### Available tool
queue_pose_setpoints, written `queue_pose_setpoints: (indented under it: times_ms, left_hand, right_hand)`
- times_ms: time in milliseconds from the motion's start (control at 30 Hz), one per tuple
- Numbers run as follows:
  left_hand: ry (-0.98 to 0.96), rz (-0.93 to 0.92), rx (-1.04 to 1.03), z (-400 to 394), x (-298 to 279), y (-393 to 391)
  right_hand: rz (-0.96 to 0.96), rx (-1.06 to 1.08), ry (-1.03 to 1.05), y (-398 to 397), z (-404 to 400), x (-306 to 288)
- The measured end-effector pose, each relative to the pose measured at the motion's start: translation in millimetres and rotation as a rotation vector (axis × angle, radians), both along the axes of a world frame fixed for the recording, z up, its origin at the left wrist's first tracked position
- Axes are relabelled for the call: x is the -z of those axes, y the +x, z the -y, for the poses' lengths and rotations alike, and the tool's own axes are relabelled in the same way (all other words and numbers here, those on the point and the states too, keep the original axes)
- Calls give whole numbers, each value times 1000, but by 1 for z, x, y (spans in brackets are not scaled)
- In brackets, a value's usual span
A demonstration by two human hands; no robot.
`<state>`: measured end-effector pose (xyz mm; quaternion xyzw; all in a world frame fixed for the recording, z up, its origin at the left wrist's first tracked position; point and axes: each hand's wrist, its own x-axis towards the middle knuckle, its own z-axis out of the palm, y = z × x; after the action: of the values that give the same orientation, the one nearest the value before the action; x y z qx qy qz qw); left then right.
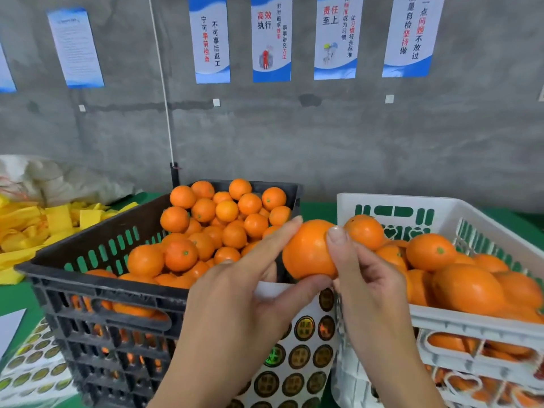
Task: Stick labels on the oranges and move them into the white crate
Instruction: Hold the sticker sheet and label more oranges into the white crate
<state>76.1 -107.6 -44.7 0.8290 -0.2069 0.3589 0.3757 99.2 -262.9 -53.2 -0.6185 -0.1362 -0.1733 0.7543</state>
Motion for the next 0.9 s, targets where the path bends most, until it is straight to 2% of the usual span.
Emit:
queue_pose_setpoints:
  times_ms: [67, 100, 167, 233, 300, 400, 500, 567, 633, 700, 800, 900]
  left_hand:
    - [-35, 74, -36, 3, 1, 2]
    - [-71, 104, -48, 4, 1, 3]
    - [-103, 126, -59, 5, 1, 4]
    - [-86, 108, -66, 5, 2, 3]
    - [-70, 94, -71, 5, 1, 1]
    - [-74, 94, -88, 6, 1, 1]
    - [-110, 99, -109, 7, 2, 2]
    - [-170, 113, -115, 9, 2, 2]
    - [-280, 127, -120, 11, -1, 1]
    - [-404, 148, -119, 11, -3, -1]
    - [-507, 184, -101, 11, -7, -3]
    - [-520, 196, -49, 7, -10, -3]
  right_hand:
    - [-119, -31, 20, 2, 6, -1]
    - [-171, -37, 95, 3, 10, -3]
    - [-212, -66, 425, 9, 22, -8]
    - [-168, -116, 784, 12, 34, -12]
    - [-106, -59, 893, 15, 44, -13]
    - [-74, -67, 825, 18, 49, -7]
    - [-123, -236, 676, 18, 44, -5]
    - [-135, -339, 429, 15, 35, -5]
    - [-131, -336, 148, 12, 26, -3]
    - [-160, -362, -40, 7, 19, -4]
    - [-179, -513, 26, 2, 13, -5]
    - [-113, -479, 73, -1, 11, -7]
